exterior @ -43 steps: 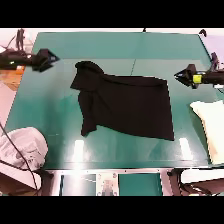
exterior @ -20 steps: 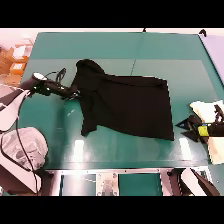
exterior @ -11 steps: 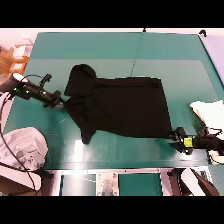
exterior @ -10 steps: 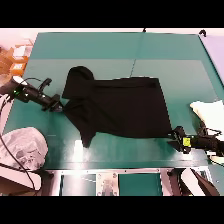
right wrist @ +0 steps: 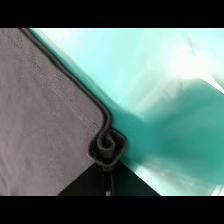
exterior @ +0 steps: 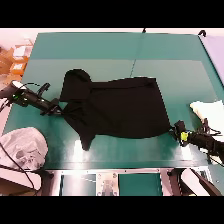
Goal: Fold the shirts.
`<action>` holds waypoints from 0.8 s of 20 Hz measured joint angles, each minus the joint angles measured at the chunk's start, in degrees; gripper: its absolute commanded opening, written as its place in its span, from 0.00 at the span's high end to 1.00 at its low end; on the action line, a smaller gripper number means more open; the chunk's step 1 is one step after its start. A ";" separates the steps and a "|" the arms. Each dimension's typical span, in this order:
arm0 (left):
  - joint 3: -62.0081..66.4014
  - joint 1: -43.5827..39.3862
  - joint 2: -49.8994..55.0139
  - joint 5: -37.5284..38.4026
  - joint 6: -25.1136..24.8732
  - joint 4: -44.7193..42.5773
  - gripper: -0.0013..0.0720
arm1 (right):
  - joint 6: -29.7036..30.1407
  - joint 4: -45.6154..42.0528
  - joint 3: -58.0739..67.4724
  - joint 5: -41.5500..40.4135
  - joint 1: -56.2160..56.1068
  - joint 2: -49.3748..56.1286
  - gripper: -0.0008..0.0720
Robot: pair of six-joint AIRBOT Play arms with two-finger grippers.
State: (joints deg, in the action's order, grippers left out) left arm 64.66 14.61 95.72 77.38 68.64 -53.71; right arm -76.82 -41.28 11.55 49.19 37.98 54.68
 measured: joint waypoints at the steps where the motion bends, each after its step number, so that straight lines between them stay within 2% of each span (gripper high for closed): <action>1: 0.39 0.02 -0.04 0.17 0.00 0.31 0.93 | 1.62 1.03 0.61 0.13 -0.46 0.61 0.97; 4: 3.87 0.02 -2.62 1.97 0.00 1.22 0.93 | 4.26 1.66 6.99 2.45 -1.05 0.70 0.97; 6: 8.85 0.02 -7.19 3.15 0.55 1.57 0.93 | 4.87 5.97 16.55 6.54 -1.31 -1.27 0.97; 10: 26.34 0.04 -20.20 3.82 2.82 5.20 0.93 | 4.87 11.76 45.51 9.40 -1.40 -5.05 0.97; 13: 41.77 0.09 -29.66 -0.68 4.50 6.60 0.93 | 4.46 13.88 69.09 8.61 -0.52 -6.34 0.97; 16: 52.09 0.09 -38.91 -9.18 5.49 6.99 0.93 | 3.89 14.64 86.09 7.96 2.45 -7.08 0.97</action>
State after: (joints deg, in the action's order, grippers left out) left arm 116.75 14.70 56.82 68.20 74.13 -46.72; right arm -72.93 -26.63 97.65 57.14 40.42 47.59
